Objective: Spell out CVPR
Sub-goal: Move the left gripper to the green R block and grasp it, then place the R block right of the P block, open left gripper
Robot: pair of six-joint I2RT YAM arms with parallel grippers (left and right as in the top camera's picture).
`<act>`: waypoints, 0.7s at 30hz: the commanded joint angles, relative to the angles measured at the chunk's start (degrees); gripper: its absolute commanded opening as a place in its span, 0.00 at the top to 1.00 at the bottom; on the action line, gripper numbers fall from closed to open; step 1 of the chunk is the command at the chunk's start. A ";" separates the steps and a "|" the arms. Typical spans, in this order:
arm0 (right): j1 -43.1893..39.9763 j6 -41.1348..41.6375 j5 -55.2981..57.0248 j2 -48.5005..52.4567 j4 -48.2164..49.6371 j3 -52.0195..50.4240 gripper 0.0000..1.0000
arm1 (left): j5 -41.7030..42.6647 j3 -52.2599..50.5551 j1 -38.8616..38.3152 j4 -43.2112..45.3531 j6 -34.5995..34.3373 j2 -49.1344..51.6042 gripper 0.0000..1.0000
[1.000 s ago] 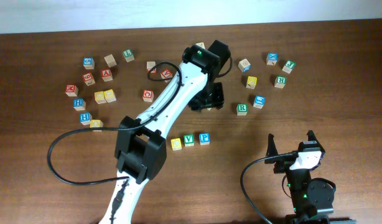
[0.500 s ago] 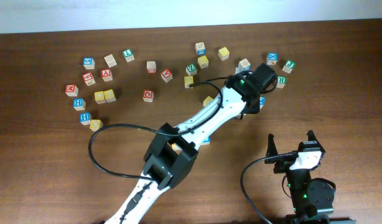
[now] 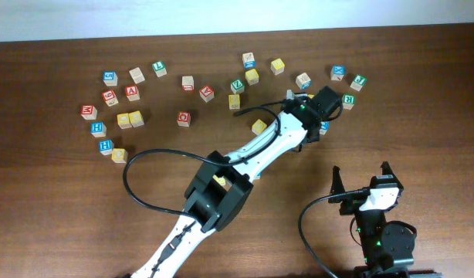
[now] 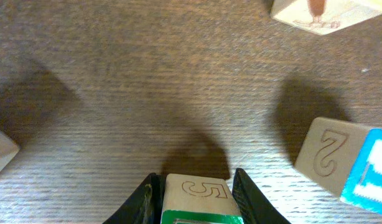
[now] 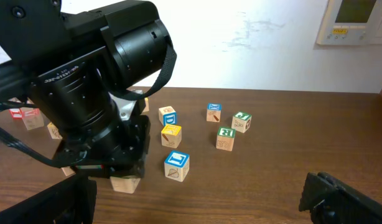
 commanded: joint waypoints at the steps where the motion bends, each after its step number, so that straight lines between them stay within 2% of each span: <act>1: 0.26 0.17 0.11 -0.37 -0.42 -0.31 0.02 | 0.74 0.92 -0.17 -4.55 -0.33 -0.13 0.72; 3: 0.26 0.17 0.09 -0.37 -0.42 -0.31 0.02 | 5.55 4.81 -0.17 -11.15 -0.33 -0.24 0.70; 4: 0.26 0.17 0.11 -0.37 -0.42 -0.31 0.02 | 7.08 7.98 -0.15 -17.38 -0.35 -0.24 0.70; 6: 0.26 0.17 0.11 -0.37 -0.42 -0.31 0.02 | 7.80 9.25 -0.22 -25.77 -0.35 -0.24 0.70; 8: 0.26 0.17 0.11 -0.37 -0.42 -0.31 0.02 | 7.21 8.59 -0.52 -30.42 -0.35 -0.22 0.72; 12: 0.26 0.17 0.11 -0.37 -0.42 -0.31 0.02 | 7.61 8.48 -0.66 -30.75 -0.35 -0.22 0.66; 14: 0.26 0.17 0.11 -0.37 -0.42 -0.31 0.02 | 7.56 8.48 -0.81 -30.95 -0.33 -0.22 0.49; 17: 0.26 0.17 0.11 -0.37 -0.42 -0.31 0.02 | 1.46 8.48 -0.26 -31.36 -0.28 -0.22 0.47; 18: 0.26 0.17 0.11 -0.37 -0.42 -0.31 0.02 | 1.57 8.48 -0.04 -31.17 1.86 -0.22 0.48; 19: 0.26 0.17 0.11 -0.37 -0.42 -0.31 0.02 | 1.81 8.48 -0.07 -30.95 5.70 -0.20 0.42; 21: 0.26 0.17 0.11 -0.37 -0.42 -0.31 0.02 | 4.42 8.44 -0.46 -30.99 10.47 0.85 0.41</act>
